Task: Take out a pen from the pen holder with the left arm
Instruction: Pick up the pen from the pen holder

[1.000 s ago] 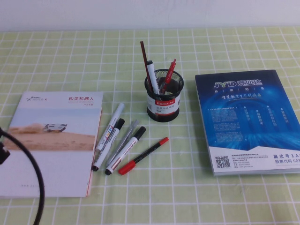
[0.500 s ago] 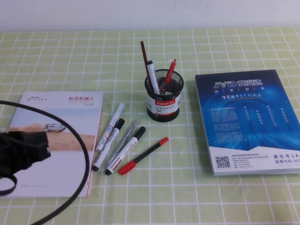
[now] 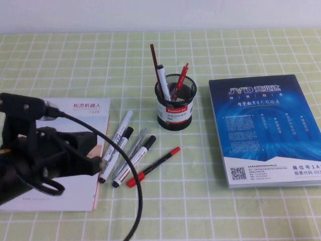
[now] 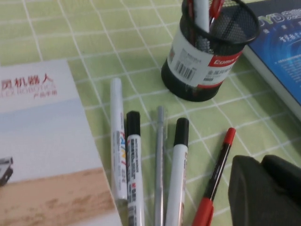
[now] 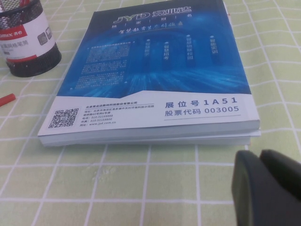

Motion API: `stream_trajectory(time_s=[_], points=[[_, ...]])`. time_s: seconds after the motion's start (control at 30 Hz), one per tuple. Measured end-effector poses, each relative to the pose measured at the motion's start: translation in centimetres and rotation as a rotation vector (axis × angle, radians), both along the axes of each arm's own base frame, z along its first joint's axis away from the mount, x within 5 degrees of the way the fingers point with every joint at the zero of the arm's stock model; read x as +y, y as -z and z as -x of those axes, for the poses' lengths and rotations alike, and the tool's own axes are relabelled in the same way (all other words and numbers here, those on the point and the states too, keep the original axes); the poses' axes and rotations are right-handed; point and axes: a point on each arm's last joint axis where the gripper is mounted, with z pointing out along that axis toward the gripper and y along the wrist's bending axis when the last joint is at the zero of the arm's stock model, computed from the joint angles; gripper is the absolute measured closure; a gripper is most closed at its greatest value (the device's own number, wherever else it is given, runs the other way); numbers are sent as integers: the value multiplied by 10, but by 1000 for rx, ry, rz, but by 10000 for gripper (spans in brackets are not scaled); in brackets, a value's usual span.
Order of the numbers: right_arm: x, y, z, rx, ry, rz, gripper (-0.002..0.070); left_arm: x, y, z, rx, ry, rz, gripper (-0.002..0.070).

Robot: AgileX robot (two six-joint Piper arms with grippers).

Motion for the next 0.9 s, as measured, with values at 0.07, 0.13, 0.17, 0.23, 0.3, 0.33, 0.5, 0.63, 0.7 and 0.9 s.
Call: stream_trajectory(time_s=[0.07, 0.13, 0.17, 0.23, 0.3, 0.33, 0.5, 0.63, 0.7, 0.9], points=[[0, 0, 0, 0, 0, 0, 691, -10, -2, 3, -51, 17, -24, 643], [0, 0, 0, 0, 0, 0, 691, -19, -3, 6, -80, 39, -33, 578], [0, 0, 0, 0, 0, 0, 691, -22, -4, 8, -97, 42, -37, 516], [0, 0, 0, 0, 0, 0, 691, -28, -5, 11, -117, 54, -40, 405], [0, 0, 0, 0, 0, 0, 691, -32, -6, 12, -130, 53, -35, 303], [0, 0, 0, 0, 0, 0, 691, -34, -7, 14, -131, 58, -31, 266], [0, 0, 0, 0, 0, 0, 692, -35, -7, 15, -117, 52, -8, 211], [0, 0, 0, 0, 0, 0, 691, -33, -9, 12, -135, 1, 3, 207], [0, 0, 0, 0, 0, 0, 691, -31, -11, 9, -155, -40, 25, 207], [0, 0, 0, 0, 0, 0, 691, -31, -20, 1, -222, -96, 153, 207]])
